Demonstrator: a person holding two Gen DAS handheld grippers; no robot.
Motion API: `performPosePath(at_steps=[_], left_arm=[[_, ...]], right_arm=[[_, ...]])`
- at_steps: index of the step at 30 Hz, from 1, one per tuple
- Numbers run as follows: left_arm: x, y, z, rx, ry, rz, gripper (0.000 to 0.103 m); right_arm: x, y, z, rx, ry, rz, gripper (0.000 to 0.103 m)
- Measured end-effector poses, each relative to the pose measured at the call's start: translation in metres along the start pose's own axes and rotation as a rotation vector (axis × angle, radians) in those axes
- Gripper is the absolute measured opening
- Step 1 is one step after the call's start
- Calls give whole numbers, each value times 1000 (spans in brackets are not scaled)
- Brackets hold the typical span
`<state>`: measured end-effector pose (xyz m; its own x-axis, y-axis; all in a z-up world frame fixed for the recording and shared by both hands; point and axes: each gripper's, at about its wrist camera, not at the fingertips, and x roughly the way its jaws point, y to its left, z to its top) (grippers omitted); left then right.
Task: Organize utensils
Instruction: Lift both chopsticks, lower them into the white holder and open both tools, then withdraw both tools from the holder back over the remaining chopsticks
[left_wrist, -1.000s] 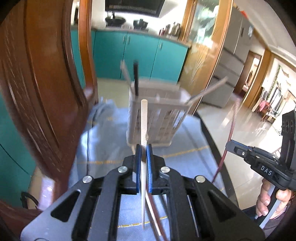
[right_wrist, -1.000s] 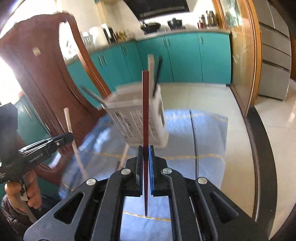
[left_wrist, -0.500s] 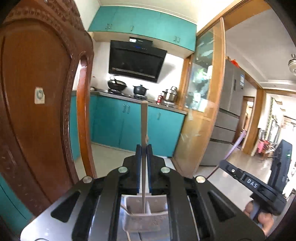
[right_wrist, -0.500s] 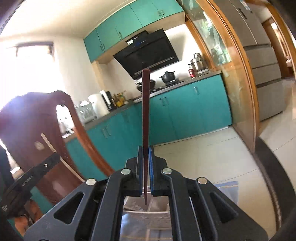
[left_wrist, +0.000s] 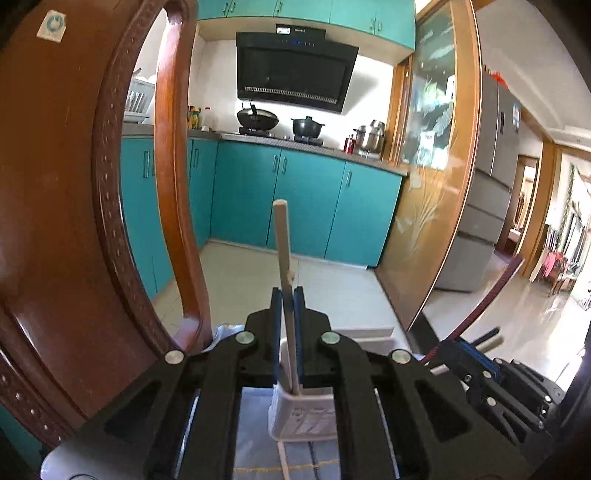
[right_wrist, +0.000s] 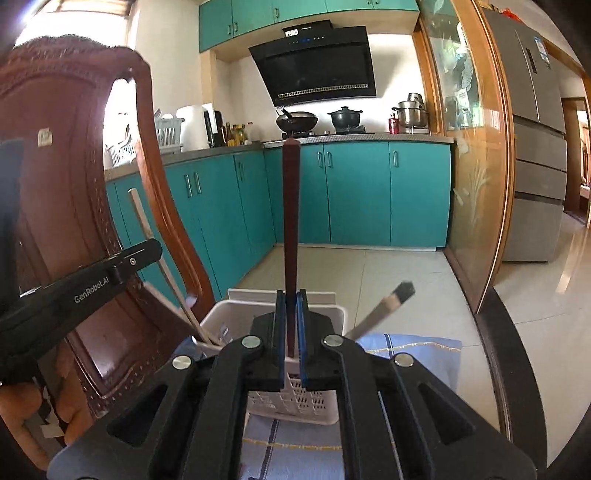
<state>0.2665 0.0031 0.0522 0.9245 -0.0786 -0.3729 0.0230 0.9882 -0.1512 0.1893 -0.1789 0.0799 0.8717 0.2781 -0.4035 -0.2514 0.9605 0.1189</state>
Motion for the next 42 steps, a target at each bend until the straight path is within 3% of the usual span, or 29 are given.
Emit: performPosePath(at_steps=[9, 16, 21, 33, 38, 41, 42], left_arm=[[1, -2, -15, 55, 28, 30, 9], [-9, -1, -19, 65, 10, 42, 10], [-23, 3, -14, 54, -42, 31, 35], [-56, 7, -23, 76, -101, 55, 51], [-69, 8, -40, 147, -114, 113, 57], [-71, 12, -48, 166, -88, 143, 57], [-71, 15, -51, 162, -75, 148, 57]], right_arm=[[3, 3, -7, -40, 17, -12, 7], [-9, 3, -3, -45, -31, -26, 35], [-31, 0, -2, -62, -110, -29, 48], [-74, -2, -13, -102, -219, 4, 57], [-90, 4, -32, -125, -174, 110, 57], [-82, 14, -51, -173, -65, 149, 57], [-72, 16, -60, -180, 10, 148, 57]])
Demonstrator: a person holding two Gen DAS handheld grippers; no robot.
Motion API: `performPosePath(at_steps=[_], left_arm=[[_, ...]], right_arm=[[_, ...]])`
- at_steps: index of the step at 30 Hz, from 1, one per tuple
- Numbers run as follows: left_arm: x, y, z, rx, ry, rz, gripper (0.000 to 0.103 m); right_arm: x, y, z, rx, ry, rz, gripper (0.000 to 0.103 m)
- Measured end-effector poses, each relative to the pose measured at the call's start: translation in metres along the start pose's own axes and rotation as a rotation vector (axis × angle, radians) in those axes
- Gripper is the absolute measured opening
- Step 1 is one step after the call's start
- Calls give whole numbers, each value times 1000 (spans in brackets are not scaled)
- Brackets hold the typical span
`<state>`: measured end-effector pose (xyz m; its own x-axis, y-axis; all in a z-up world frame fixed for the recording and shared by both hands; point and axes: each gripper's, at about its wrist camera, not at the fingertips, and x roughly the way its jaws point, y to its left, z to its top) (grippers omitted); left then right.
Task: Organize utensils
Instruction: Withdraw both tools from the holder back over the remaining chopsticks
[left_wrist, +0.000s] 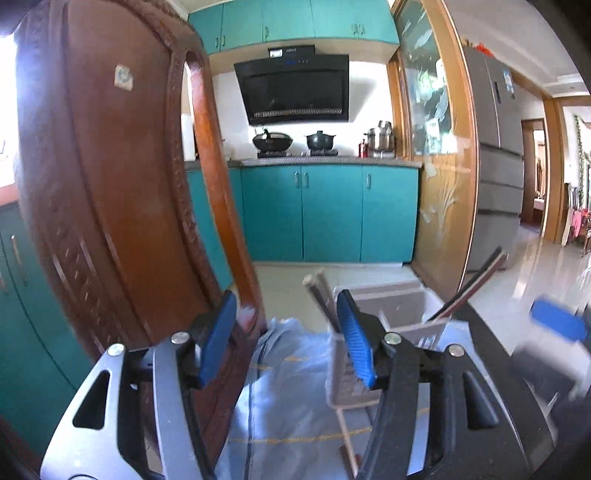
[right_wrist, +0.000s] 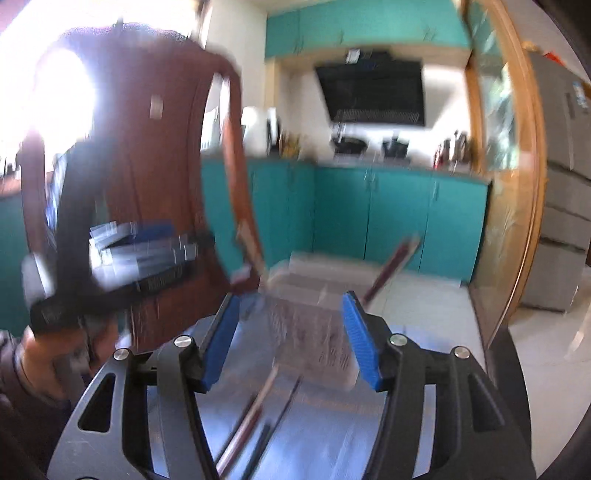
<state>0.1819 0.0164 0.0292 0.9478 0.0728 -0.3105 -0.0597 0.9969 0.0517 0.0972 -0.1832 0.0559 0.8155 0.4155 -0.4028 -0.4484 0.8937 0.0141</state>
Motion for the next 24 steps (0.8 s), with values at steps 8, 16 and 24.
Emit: performPosePath(at_steps=[8, 16, 24], left_arm=[[4, 18, -22, -27, 114, 43, 58], [29, 32, -34, -129, 295, -36, 59], [49, 22, -57, -125, 423, -48, 60]], right_arm=[[90, -1, -69, 46, 536, -21, 57], [120, -13, -96, 149, 646, -69, 57], [143, -1, -92, 147, 607, -69, 56]])
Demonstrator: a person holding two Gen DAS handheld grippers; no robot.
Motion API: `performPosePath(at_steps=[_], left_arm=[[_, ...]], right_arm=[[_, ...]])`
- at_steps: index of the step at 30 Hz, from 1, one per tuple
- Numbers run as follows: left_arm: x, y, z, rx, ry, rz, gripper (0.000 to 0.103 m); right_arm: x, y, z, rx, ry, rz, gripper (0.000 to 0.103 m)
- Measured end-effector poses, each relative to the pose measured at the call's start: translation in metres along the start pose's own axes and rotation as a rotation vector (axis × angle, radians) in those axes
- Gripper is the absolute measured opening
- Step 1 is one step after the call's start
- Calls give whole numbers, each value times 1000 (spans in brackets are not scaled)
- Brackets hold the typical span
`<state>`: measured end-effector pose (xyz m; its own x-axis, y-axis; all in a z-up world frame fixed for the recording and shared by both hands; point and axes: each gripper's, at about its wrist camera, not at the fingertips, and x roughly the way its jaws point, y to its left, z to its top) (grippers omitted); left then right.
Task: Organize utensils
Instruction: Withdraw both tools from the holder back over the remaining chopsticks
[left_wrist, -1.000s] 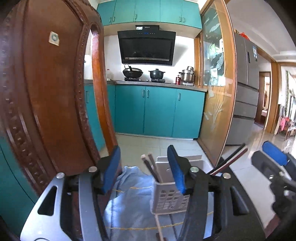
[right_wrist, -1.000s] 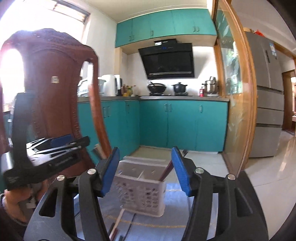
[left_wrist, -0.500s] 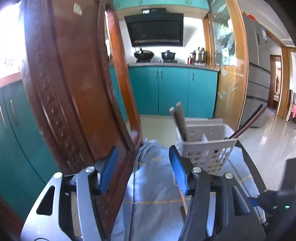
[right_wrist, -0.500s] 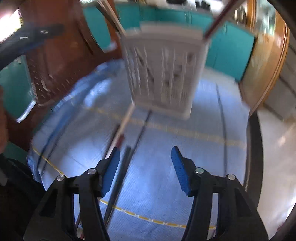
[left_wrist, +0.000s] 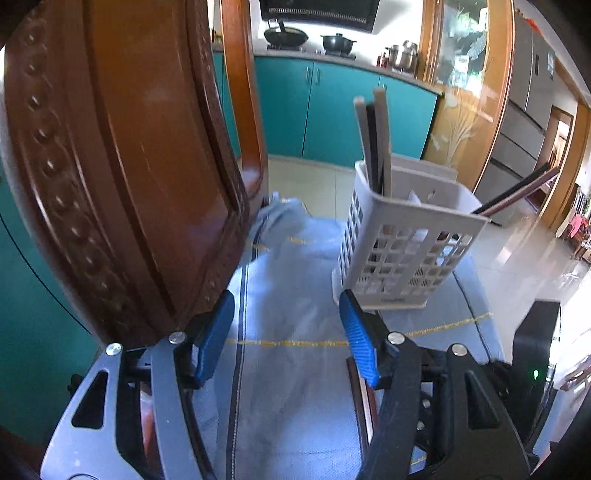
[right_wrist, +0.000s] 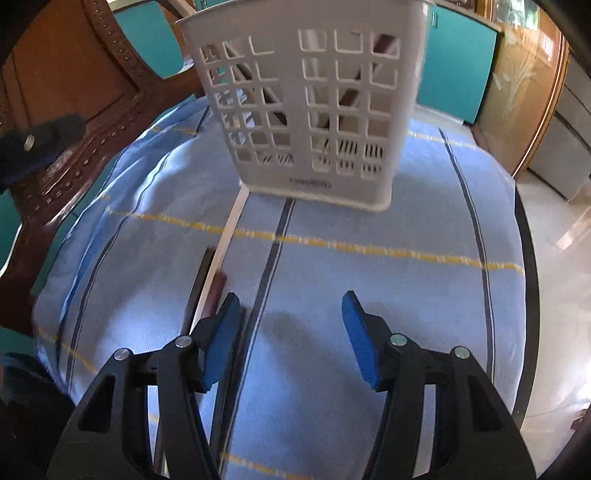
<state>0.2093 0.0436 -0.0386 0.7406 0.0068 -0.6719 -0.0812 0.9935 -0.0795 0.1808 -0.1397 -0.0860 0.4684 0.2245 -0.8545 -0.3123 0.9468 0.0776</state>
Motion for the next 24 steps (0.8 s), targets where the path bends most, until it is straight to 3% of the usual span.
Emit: performPosePath(at_steps=[6, 8, 10, 13, 24], left_arm=[[7, -2, -4, 5, 32, -6, 61], [9, -1, -5, 10, 40, 0, 61], [10, -1, -7, 14, 48, 5, 61], [13, 0, -7, 14, 58, 12, 61], [24, -4, -12, 31, 85, 14, 63]], right_arm=[[20, 2, 13, 32, 18, -7, 42], [23, 8, 16, 7, 16, -38, 27], [23, 11, 16, -21, 20, -54, 4], [23, 9, 14, -20, 33, -37, 1], [11, -21, 3, -4, 42, -159, 1]])
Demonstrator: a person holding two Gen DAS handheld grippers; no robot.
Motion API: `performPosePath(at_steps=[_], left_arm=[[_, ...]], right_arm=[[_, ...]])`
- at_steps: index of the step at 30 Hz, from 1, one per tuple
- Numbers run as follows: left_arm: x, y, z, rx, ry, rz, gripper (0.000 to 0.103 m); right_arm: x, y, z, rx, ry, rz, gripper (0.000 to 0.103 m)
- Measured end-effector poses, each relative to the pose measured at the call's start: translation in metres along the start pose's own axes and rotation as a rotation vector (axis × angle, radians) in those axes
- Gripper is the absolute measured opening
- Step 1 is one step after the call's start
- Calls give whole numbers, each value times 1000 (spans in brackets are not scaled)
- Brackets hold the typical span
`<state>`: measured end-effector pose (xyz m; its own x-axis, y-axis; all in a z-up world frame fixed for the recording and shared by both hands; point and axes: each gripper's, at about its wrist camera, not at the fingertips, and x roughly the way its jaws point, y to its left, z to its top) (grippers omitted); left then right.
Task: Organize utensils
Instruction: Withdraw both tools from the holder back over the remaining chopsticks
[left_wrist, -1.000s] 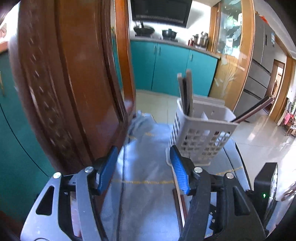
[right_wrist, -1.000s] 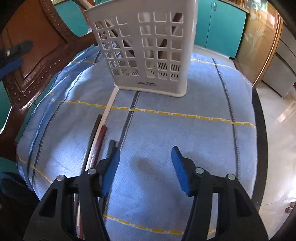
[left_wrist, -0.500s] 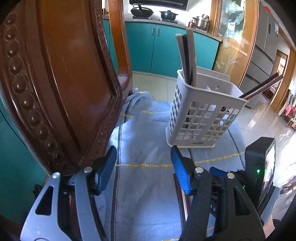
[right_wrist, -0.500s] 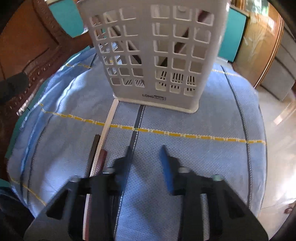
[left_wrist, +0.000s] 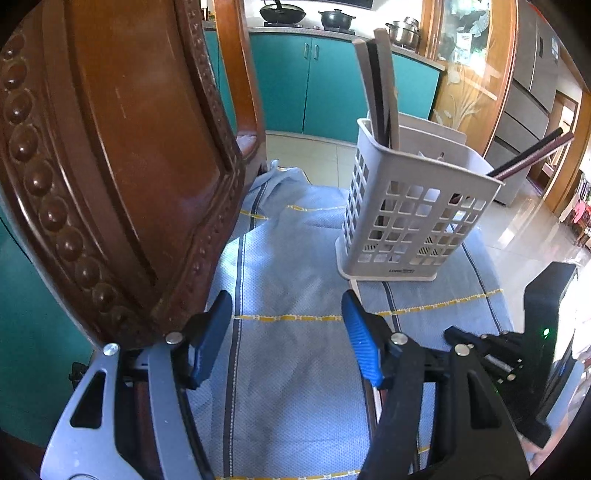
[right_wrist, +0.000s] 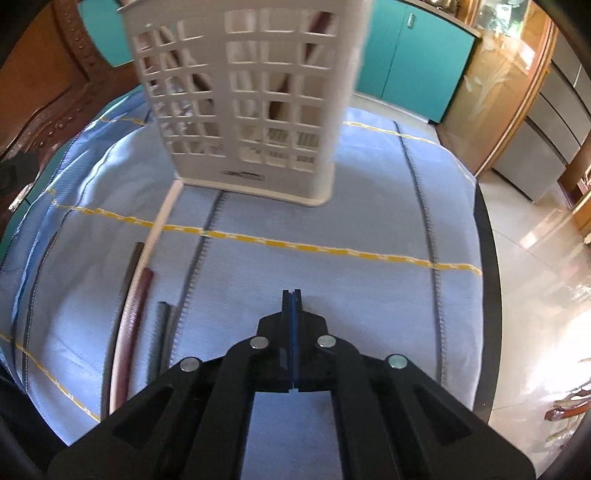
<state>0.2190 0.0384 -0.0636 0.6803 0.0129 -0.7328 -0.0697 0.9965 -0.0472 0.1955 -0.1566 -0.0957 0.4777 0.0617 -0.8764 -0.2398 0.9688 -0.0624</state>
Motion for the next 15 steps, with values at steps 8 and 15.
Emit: performPosePath(at_steps=[8, 15], left_arm=[[8, -6, -3, 19, 22, 3, 65], [18, -5, -5, 28, 46, 17, 67]], right_arm=[[-8, -20, -6, 70, 32, 72, 12], [-15, -9, -11, 25, 46, 99, 43]])
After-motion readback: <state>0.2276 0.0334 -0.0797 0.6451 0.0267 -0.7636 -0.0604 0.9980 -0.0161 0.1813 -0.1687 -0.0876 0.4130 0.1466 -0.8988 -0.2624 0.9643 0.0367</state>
